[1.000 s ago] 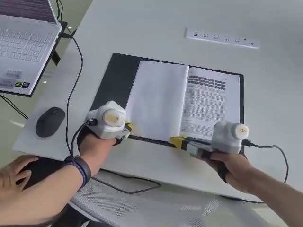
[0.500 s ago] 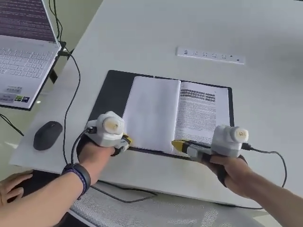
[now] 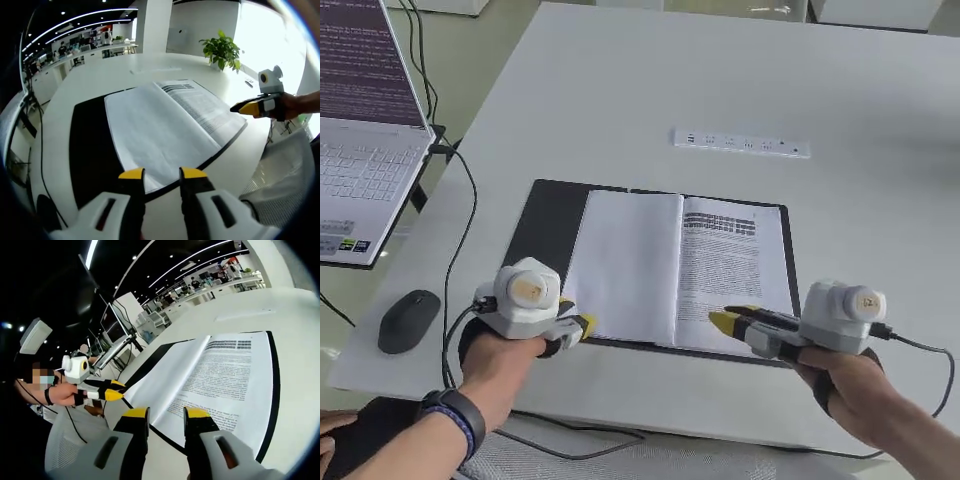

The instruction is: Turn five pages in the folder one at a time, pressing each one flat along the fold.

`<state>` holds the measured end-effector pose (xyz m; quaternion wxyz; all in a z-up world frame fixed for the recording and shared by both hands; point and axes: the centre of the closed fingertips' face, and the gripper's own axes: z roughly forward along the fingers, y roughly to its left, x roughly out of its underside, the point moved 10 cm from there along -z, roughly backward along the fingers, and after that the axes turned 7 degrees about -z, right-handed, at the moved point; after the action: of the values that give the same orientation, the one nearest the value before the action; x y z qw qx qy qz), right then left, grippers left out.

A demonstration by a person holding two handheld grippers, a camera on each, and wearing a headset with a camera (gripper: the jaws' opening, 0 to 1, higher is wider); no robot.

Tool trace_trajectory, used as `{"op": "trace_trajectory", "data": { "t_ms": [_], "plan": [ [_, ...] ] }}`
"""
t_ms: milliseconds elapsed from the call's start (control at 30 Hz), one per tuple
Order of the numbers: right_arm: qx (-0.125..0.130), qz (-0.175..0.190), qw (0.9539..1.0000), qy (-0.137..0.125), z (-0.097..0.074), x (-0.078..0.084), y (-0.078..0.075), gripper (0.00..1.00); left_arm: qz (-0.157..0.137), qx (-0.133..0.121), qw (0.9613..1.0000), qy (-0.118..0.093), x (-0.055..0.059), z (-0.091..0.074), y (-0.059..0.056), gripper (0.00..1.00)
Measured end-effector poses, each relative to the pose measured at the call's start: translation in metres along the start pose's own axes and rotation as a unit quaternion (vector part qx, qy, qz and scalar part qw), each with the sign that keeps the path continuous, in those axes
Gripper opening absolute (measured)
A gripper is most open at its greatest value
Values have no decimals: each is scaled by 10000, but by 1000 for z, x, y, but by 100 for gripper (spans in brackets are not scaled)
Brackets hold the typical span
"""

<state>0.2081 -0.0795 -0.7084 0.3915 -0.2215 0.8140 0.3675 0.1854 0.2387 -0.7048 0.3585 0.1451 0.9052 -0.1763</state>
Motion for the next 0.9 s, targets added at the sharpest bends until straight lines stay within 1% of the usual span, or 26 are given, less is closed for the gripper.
{"op": "trace_trajectory", "data": {
  "t_ms": [133,267,300,367,533,567,633,733,767,867,900],
  "plan": [
    [193,-117,9997,-77,-12,-7,-3,32,14,25,10000,-93,-4,-9,1,30],
    [367,-417,9984,-99,-26,-16,-5,38,21,24,9997,-227,-11,-19,3,35],
    [412,-529,9977,-106,-30,-19,-4,39,13,16,9997,-261,-13,-21,4,37],
    [467,-619,9969,-115,-36,-24,-3,41,4,-1,9994,-346,-17,-27,7,39],
    [655,-796,9942,-293,-54,-35,-1,48,29,-59,9988,-487,-27,-43,13,47],
    [696,-848,9935,-304,-58,-38,3,49,34,-60,9987,-498,-27,-45,13,48],
    [756,-942,9923,-289,-64,-40,6,53,37,-100,9984,-557,-30,-53,15,51],
    [853,-1058,9904,-271,-74,-41,12,58,-11,-117,9978,-647,-32,-60,17,55],
    [885,-1071,9899,-272,-76,-41,10,59,-36,-134,9976,-678,-32,-64,17,56],
    [939,-1122,9889,-267,-81,-40,13,63,-24,-130,9972,-734,-29,-72,11,59],
    [970,-1154,9883,-239,-83,-38,10,65,-35,-129,9972,-740,-28,-74,11,60]
  ]
}}
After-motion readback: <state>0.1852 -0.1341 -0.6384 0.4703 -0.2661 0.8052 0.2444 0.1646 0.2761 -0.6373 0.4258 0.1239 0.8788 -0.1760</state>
